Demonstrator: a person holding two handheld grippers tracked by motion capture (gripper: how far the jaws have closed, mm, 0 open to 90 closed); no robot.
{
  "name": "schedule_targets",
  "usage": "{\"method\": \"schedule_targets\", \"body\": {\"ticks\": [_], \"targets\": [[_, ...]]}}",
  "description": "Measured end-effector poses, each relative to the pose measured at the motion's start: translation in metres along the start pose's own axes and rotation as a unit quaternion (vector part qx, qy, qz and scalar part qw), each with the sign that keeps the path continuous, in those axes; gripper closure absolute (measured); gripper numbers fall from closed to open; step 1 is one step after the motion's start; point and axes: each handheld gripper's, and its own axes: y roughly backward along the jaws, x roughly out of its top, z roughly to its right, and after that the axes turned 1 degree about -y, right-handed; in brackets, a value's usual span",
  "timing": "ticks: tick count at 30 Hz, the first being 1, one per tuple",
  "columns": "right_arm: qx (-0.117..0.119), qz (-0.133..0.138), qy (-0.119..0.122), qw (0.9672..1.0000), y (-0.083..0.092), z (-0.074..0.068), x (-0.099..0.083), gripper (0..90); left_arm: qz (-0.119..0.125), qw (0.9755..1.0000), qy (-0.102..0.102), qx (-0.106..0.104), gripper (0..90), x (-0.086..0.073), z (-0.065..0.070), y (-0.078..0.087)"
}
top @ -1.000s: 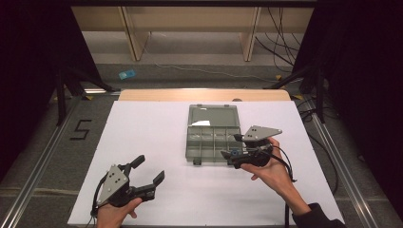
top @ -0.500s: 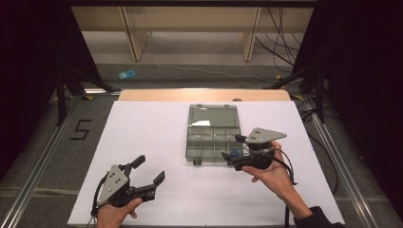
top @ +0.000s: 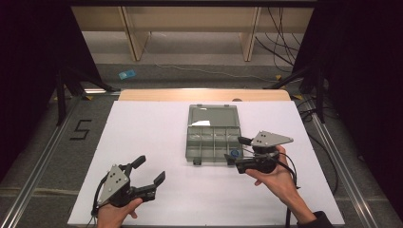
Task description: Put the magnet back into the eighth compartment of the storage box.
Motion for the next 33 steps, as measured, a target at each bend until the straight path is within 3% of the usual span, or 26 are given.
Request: {"method": "schedule_targets", "body": {"ticks": [6,33], "targets": [[-0.004,0.017,0.004,0.9998,0.003,0.001,-0.005,23.1,0.0,1.0,0.001,0.001,15.6,0.0,0.0,0.0],[-0.007,0.025,-0.009,0.9996,0.018,-0.001,-0.021,22.9,-0.004,1.0,-0.003,-0.003,15.6,0.0,0.0,0.0]]}}
